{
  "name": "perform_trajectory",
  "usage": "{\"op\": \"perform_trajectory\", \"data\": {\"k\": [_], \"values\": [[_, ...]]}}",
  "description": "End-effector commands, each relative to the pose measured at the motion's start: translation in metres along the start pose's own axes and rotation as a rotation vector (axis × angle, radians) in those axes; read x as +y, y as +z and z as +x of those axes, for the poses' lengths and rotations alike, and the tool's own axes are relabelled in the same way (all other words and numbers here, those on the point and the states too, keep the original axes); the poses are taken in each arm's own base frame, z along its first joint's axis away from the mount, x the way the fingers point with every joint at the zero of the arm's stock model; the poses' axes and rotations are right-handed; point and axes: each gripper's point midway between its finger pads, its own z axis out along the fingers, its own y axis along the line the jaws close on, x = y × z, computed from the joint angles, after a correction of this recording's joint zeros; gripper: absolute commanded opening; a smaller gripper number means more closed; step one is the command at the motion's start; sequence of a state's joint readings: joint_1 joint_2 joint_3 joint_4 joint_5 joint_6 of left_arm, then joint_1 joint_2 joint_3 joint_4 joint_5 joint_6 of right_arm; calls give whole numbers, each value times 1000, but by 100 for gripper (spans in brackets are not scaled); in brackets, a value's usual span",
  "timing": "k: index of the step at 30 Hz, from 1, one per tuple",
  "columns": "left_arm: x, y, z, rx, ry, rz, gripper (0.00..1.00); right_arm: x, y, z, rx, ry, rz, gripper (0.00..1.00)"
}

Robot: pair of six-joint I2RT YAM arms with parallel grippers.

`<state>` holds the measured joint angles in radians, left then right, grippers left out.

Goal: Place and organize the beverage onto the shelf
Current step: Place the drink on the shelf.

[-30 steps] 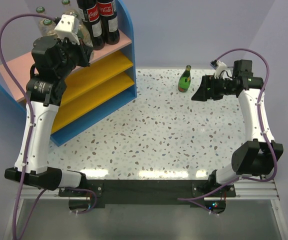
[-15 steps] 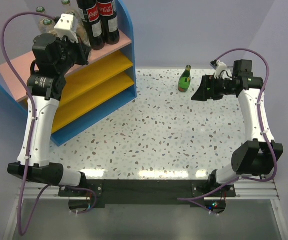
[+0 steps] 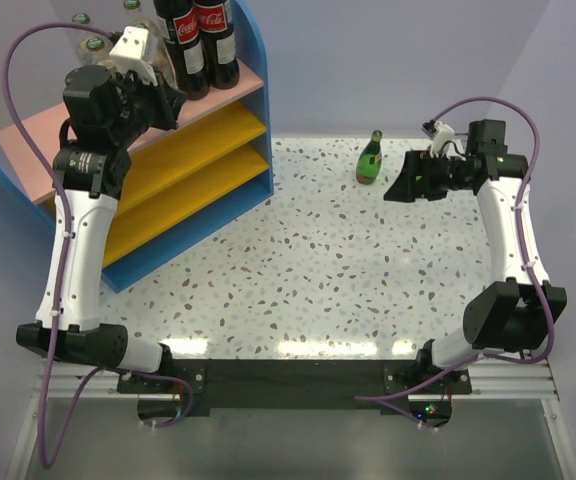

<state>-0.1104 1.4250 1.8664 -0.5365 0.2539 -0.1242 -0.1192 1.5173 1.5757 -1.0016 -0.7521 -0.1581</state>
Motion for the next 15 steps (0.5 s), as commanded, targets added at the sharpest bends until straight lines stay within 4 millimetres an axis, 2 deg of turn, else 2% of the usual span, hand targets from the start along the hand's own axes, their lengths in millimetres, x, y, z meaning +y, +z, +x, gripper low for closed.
{"op": "perform_trajectory", "data": {"k": [1,4,7,12,15], "values": [[-25,-38,-49,-154,32,88,0,4,-5,-5,-22,-24,-13,85],[-29,-66,-60,-203,50,67,0,5,-5,-5,-25,-27,-18,85],[-20,-96,-65,-232,69,-27,0,6,-6,-6,-27,-27,-20,85],[12,-150,-61,-250,93,-278,0,5,-5,-6,-29,-25,-24,85],[31,-170,-52,-246,84,-406,0,5,-5,-7,-31,-25,-25,85]]}}
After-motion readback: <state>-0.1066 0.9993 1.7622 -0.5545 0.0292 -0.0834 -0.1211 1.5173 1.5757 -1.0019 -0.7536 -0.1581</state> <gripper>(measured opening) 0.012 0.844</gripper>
